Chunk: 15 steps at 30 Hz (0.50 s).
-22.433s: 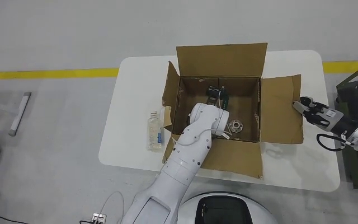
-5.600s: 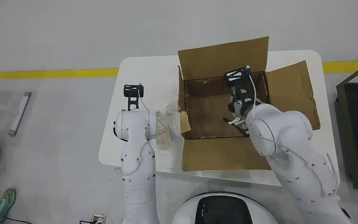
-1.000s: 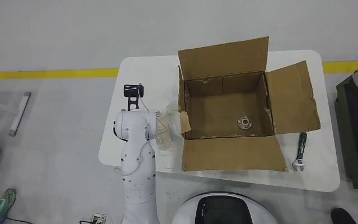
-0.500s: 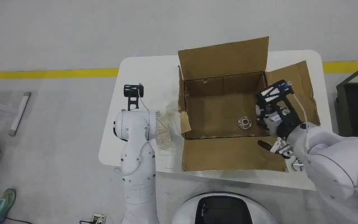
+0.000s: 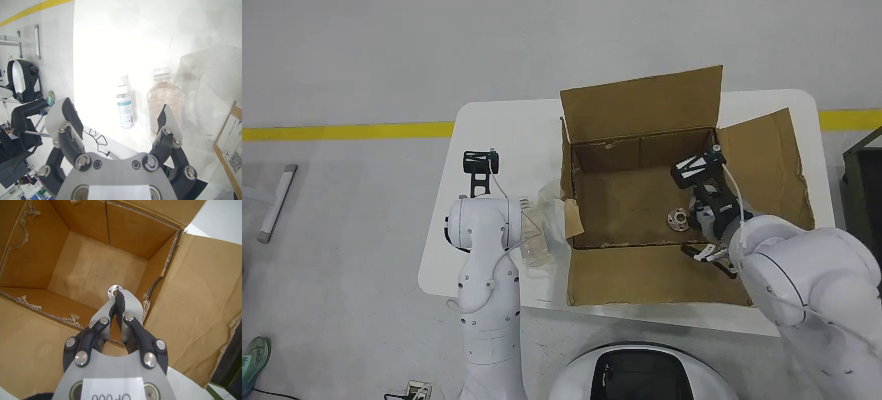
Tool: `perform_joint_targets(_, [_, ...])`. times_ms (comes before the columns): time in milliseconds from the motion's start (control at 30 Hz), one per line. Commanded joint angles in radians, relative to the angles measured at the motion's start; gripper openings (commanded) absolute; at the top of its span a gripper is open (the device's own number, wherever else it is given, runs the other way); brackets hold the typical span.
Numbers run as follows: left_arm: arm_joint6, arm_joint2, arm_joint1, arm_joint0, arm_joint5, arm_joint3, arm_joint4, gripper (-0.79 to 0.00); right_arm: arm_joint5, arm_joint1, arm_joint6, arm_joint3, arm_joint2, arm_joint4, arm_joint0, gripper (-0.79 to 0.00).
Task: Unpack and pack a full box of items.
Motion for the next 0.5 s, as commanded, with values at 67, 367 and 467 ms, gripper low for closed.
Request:
perform_joint_targets(67, [0.0, 0.0, 0.0, 0.0, 0.0, 0.0, 0.0, 0.0, 0.0, 0.0, 0.0, 0.0, 0.0, 0.0, 0.0, -0.785])
perform_joint_targets(367, [0.0, 0.0, 0.0, 0.0, 0.0, 0.0, 0.0, 0.0, 0.006, -0.016, 0.026, 0.157, -0.067, -0.01, 0.112, -0.785])
perform_joint_targets(467, [0.0, 0.0, 0.0, 0.0, 0.0, 0.0, 0.0, 0.0, 0.03, -0.031, 0.062, 0.282, -0.121, 0.015, 0.198, -0.785])
